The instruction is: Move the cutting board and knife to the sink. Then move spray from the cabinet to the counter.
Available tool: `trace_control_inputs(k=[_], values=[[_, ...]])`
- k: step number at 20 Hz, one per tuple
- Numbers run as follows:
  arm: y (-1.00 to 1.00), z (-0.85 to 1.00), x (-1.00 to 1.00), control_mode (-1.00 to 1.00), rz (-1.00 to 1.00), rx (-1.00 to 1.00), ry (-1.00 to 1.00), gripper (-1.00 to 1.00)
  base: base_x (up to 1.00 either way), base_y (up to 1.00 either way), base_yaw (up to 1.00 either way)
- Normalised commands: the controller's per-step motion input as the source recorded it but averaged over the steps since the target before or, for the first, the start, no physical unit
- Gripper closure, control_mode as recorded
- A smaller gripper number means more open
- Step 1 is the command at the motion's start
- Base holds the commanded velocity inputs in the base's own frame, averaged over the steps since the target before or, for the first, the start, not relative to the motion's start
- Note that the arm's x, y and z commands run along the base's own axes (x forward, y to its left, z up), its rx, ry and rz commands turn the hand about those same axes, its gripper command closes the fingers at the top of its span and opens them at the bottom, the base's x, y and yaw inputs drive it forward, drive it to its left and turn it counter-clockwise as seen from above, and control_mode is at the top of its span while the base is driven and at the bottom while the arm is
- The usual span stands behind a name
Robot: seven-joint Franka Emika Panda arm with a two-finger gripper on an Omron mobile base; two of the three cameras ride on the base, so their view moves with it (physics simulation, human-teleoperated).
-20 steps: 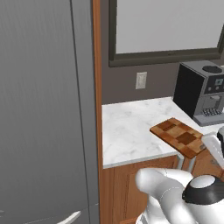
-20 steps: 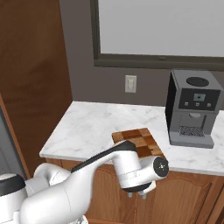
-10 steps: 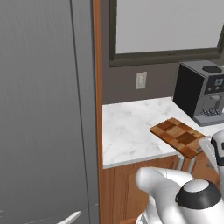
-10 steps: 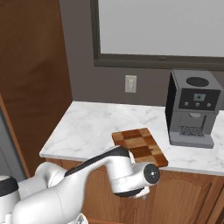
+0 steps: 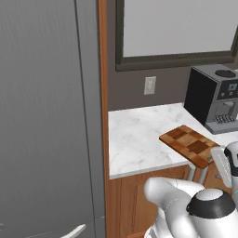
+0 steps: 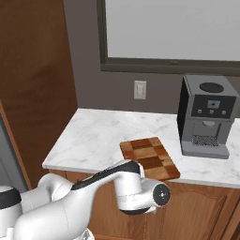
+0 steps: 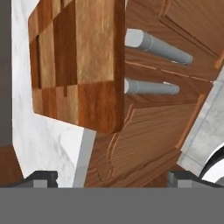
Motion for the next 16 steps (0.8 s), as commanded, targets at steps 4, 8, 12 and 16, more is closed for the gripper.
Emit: trace_control_inputs(k=[4,8,12,16], values=[[0.00,-0.19,0.09,-1.00,-0.03,0.10,-0.02,-1.00,0.00,0.00,0.00],[0.00,-0.12,0.24,-1.00,-0.03,0.06,-0.04,-1.00,0.00,0.00,0.00],[0.00,-0.04,0.24,-1.00,-0.02,0.00,-0.05,-1.00,0.00,0.00,0.00],[0.00,-0.01,0.18,-1.00,0.00,0.00,-0.01,-1.00,0.00,0.00,0.00]])
